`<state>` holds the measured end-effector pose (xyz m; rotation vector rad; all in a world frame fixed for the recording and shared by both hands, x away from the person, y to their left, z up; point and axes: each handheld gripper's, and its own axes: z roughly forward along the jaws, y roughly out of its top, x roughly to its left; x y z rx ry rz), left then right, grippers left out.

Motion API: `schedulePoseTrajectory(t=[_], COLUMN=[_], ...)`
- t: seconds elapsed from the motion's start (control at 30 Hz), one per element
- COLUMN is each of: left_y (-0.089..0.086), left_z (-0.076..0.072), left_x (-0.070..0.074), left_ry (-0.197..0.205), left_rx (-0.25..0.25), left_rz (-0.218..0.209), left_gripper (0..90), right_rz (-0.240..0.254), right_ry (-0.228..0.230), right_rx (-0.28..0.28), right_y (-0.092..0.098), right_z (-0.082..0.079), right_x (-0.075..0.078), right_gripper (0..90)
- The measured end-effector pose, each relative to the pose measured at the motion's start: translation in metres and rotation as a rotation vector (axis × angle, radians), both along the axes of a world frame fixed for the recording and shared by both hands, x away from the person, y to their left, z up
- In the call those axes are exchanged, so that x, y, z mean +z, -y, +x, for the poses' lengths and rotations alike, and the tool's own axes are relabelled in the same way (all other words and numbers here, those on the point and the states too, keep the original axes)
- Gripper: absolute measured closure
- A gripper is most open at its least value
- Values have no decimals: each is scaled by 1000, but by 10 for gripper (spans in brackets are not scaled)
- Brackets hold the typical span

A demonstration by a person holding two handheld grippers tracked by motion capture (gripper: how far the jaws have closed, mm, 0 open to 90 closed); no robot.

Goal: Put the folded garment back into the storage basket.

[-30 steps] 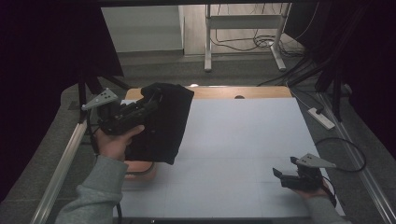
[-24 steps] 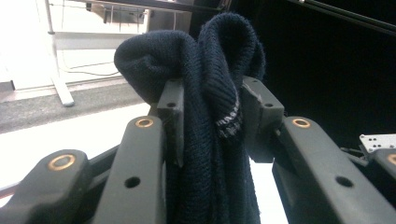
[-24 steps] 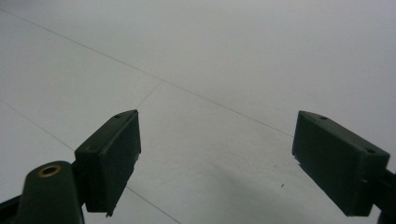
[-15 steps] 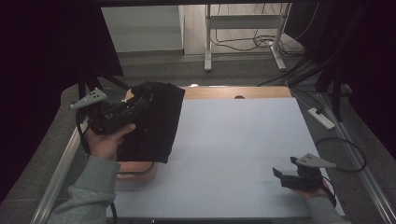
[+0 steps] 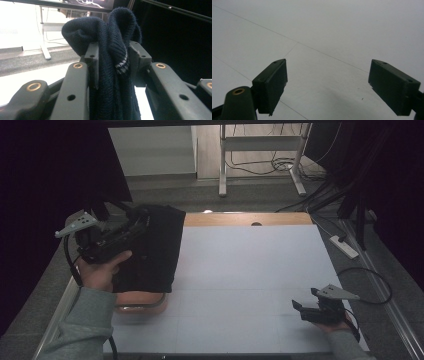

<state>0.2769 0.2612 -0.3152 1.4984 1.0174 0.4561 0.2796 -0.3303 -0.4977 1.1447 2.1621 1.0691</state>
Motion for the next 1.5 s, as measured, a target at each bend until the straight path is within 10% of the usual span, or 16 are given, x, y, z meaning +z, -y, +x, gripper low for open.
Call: schedulePoseTrajectory(t=[1.5], left_y=[-28], left_z=[13], left_x=[-49], left_ry=[-114], left_rx=[96], left_rz=[37], left_gripper=[652], right_rz=[-3], right_ry=[-1], right_rx=[0], right_y=[0], right_z=[0], right_x=[0], right_gripper=[165])
